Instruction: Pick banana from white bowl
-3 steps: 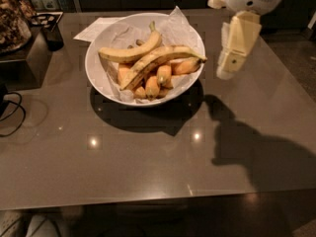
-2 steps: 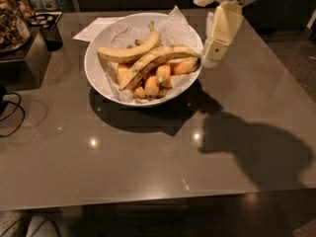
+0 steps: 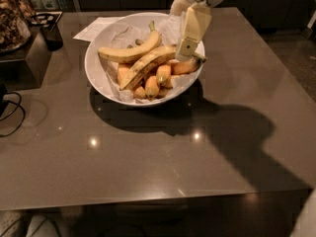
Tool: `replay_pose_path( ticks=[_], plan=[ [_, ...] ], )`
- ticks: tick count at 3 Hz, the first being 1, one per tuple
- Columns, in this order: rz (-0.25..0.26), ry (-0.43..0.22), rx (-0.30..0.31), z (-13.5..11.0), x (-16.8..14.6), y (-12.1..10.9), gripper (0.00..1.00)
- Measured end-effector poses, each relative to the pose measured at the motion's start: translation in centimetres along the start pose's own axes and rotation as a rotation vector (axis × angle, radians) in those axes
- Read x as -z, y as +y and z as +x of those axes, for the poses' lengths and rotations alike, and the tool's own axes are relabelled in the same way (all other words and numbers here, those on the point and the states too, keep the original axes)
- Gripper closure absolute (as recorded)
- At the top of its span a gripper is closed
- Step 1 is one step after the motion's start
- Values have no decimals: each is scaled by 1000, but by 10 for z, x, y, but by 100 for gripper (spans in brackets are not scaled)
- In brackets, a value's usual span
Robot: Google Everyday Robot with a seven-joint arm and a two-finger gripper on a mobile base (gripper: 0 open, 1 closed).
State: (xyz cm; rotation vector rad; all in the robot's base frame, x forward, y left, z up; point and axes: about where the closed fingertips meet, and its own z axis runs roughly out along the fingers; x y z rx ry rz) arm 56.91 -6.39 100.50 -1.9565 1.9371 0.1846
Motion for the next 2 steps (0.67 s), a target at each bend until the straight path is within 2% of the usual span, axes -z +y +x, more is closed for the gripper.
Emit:
replay_pose_path(
  ticks=[2],
  plan=[
    [-52, 44, 9, -8, -38, -11, 18]
  ],
)
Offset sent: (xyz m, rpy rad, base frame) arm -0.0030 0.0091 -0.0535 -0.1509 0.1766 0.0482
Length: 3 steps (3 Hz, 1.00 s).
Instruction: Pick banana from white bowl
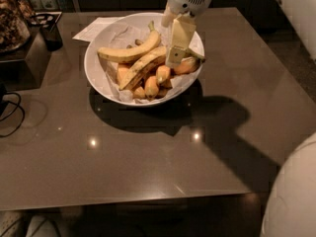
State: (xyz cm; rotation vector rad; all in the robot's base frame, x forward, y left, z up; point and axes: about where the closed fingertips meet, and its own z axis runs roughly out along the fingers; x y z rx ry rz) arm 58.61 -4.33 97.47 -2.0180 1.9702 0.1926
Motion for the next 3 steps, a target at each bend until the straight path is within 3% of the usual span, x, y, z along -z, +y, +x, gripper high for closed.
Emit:
replay_pose_path(
  ticks=[2, 3],
  plan=[
    [-42, 44, -31, 15, -29, -2, 31],
    [-53, 61, -43, 25, -37, -2, 28]
  ],
)
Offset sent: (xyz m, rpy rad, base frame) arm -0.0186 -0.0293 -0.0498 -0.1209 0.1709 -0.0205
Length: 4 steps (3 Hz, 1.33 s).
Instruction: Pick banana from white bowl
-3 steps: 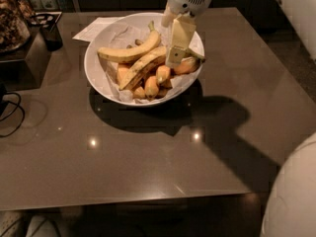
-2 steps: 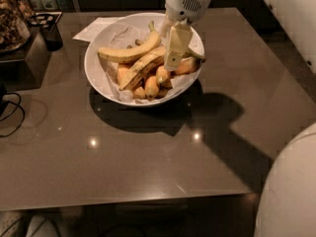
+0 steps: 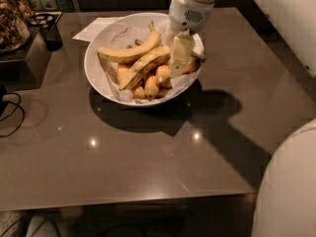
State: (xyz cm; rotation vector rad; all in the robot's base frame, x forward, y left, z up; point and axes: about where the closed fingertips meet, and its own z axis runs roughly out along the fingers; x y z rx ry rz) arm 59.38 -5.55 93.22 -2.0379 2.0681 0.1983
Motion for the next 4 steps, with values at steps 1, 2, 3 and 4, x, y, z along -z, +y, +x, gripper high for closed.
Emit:
replay_pose_path(
  ticks=[1, 2, 3, 4],
  plan=[
    [-15, 7, -3, 6, -8, 1, 46],
    [-27, 13, 8, 9, -11, 4, 69],
    [-27, 14, 9, 9, -11, 4, 92],
    [-27, 14, 8, 9, -10, 3, 100]
  ],
)
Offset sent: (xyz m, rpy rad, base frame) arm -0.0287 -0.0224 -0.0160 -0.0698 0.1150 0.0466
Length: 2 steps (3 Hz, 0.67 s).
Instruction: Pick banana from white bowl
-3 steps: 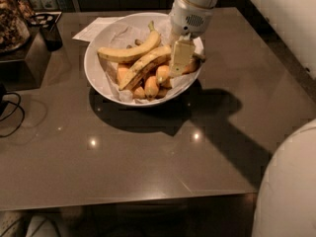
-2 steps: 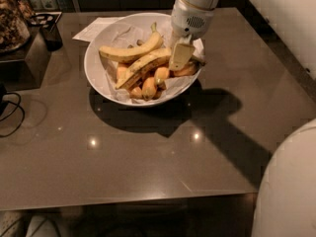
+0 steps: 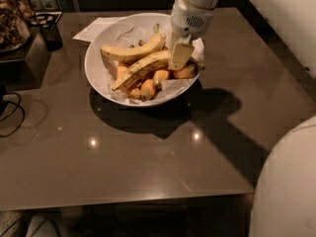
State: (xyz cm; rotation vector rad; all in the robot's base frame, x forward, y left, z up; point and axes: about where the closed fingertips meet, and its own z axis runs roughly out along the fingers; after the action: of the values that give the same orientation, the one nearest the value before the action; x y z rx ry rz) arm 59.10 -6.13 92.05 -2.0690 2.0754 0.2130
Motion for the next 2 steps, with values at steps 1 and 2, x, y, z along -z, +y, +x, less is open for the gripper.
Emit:
replay_pose_path(
  ticks=[1, 2],
  plan=[
    [65, -40, -6, -4, 19, 8, 100],
    [113, -93, -31, -6, 47, 22, 100]
  ],
)
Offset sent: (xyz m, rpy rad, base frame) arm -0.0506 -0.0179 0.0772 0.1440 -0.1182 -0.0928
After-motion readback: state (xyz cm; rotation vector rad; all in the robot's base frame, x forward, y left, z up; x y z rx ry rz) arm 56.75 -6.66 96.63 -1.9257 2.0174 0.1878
